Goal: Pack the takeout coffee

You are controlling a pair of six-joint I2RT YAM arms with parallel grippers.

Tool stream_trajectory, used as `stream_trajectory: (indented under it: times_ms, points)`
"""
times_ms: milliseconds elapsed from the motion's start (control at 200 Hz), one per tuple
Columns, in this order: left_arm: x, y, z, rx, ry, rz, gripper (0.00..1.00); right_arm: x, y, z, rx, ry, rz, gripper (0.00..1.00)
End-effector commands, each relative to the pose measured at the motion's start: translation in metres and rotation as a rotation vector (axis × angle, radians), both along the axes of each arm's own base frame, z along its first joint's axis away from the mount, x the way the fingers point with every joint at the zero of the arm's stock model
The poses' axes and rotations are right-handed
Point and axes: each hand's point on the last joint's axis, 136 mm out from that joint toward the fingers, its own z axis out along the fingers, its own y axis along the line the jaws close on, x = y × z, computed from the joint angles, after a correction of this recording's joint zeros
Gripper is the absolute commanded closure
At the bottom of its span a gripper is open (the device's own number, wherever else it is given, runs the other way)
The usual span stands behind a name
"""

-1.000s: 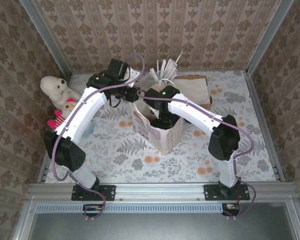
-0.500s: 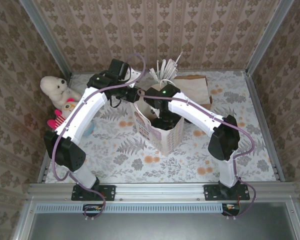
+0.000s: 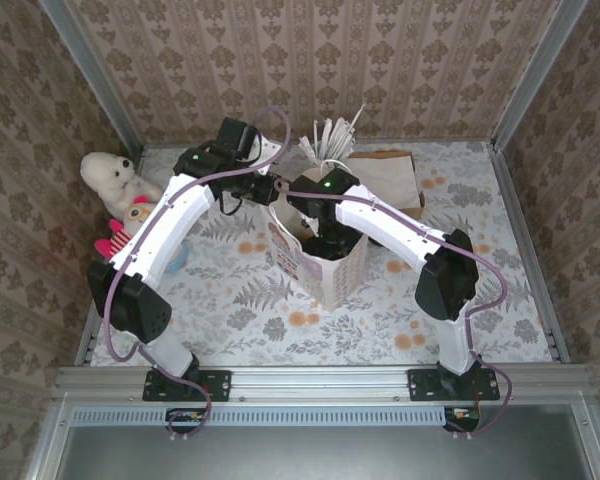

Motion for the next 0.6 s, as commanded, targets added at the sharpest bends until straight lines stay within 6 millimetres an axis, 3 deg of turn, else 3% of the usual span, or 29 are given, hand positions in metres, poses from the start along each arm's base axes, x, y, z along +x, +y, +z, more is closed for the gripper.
stream_trajectory:
  times_ms: [0,285,595]
  points:
    - [0.0,-0.001,-0.002,-0.003,0.005,-0.001,1.0,-0.003,-0.008,-0.011,-0.049,0.034,-0.009,0.61]
    - [-0.001,-0.001,-0.003,-0.005,0.008,0.002,1.0,0.002,-0.013,-0.026,-0.067,0.012,-0.018,0.62]
    - [-0.001,0.0,-0.004,-0.003,0.01,0.004,1.0,0.008,-0.007,-0.025,-0.022,-0.03,-0.016,0.62]
